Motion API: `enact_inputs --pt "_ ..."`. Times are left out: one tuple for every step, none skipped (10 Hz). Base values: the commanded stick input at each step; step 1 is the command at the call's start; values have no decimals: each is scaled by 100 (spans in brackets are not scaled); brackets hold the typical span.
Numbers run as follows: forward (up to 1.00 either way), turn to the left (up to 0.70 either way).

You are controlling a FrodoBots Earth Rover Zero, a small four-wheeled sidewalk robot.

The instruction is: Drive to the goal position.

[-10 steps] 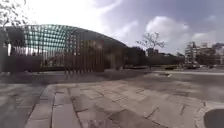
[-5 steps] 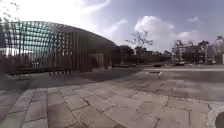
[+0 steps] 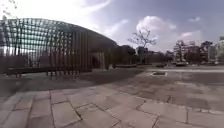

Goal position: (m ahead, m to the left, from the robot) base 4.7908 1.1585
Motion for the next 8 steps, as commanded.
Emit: enact_inputs --pt "85 0" --pt "85 0" --pt "85 0" --pt "85 0" --pt "85 0" --pt "85 0" --pt "85 0" --pt "85 0"
